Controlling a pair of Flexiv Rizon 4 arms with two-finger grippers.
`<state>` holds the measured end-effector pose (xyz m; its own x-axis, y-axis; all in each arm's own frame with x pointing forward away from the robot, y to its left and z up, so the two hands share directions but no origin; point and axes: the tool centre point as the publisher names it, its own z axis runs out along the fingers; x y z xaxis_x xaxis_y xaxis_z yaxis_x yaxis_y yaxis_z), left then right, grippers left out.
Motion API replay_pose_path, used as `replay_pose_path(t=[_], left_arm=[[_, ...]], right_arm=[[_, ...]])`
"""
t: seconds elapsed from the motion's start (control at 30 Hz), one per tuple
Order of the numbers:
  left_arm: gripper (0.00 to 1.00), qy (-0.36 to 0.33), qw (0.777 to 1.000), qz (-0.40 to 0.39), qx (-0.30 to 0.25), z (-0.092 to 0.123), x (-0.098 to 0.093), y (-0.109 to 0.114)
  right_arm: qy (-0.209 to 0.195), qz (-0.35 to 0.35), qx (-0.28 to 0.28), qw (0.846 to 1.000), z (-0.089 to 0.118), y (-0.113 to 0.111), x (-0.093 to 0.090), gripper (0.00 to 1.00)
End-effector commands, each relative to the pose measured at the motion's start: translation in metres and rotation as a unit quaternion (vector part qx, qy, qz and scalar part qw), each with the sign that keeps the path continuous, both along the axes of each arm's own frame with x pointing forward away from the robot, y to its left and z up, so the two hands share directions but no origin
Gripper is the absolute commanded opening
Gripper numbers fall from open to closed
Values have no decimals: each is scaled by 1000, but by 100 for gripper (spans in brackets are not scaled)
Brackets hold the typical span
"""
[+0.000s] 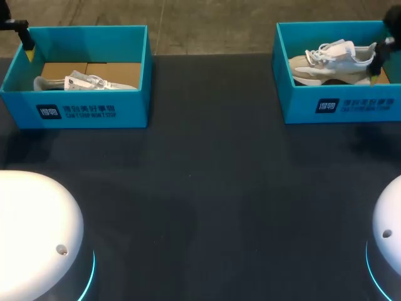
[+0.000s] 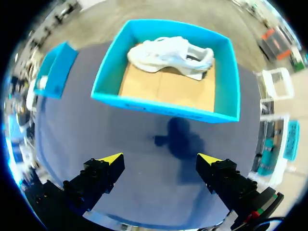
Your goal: Take the shoe out of the shoebox, open the shoe tongue, remove and reinsert the insole, then place the shoe into the shoebox
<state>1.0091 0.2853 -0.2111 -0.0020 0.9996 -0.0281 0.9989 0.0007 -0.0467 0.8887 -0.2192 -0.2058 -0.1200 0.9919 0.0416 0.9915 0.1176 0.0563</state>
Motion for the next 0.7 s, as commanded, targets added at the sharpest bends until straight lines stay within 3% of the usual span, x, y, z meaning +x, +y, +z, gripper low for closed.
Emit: replay_pose_path(t=[0.03, 0.4, 0.47, 0.7], left_arm=[[100, -1, 1000, 0, 1, 0, -1, 0], [100, -1, 1000, 0, 1, 0, -1, 0], [100, -1, 1000, 0, 1, 0, -1, 0], [100, -1, 1000, 0, 1, 0, -1, 0]], right_arm=[[10, -2, 2, 1000, 0, -4, 3, 100], [10, -2, 2, 1000, 0, -4, 3, 100], [-18, -9, -29, 999, 8, -2, 16, 100], [-60, -23, -95, 993, 15, -5, 60, 100]])
